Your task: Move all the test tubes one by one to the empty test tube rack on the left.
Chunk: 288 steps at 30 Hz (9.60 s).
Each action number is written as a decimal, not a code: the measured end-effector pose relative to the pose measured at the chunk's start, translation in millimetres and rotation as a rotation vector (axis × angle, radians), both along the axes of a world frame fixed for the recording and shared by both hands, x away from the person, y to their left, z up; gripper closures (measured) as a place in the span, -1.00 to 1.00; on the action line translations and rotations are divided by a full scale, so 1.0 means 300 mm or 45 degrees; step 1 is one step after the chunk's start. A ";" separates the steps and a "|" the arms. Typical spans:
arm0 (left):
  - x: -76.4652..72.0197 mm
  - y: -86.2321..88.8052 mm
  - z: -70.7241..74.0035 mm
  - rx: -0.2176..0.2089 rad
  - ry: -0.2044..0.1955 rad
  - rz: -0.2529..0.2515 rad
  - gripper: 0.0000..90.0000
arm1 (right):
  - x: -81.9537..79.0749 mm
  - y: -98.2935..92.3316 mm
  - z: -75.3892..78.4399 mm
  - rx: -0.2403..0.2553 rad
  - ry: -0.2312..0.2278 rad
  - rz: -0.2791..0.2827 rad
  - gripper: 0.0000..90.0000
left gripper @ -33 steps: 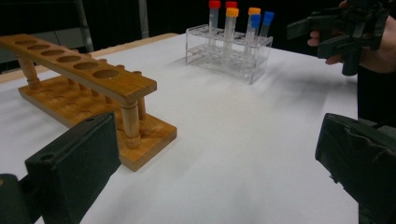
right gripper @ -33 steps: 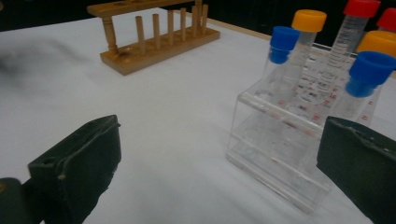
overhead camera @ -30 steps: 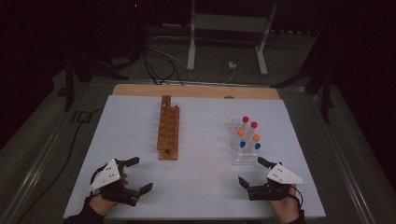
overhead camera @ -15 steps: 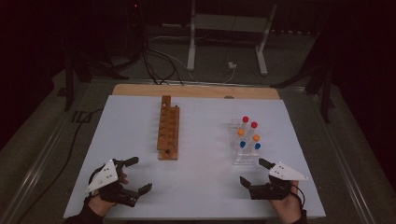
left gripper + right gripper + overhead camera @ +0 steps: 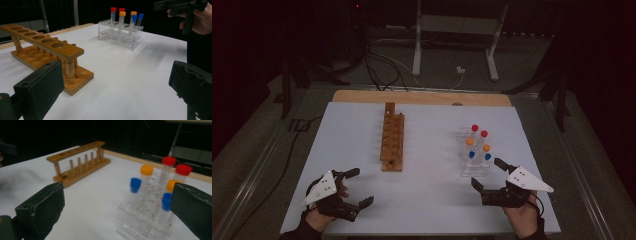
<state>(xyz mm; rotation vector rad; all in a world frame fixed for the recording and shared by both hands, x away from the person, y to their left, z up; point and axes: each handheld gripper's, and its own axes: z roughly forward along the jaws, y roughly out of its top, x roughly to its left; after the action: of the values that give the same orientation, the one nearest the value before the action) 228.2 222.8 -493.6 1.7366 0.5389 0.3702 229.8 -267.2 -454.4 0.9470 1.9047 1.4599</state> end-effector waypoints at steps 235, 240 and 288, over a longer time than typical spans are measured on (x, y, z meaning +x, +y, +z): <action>0.849 -0.190 0.147 0.191 0.123 0.425 0.72 | 0.018 0.181 0.055 -0.014 0.097 0.217 -1.00; 0.847 -0.181 0.121 0.165 0.125 0.434 0.72 | 0.018 0.179 0.056 -0.011 0.103 0.218 -1.00; 0.253 -0.101 0.227 0.071 0.171 -0.015 -0.98 | 0.113 0.044 0.045 -0.027 0.140 -0.016 -0.84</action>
<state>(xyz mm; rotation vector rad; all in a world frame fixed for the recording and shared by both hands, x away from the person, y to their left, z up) 304.1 192.5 -425.5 1.8265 0.6200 0.2634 263.6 -253.9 -441.1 1.0475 1.9847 1.4037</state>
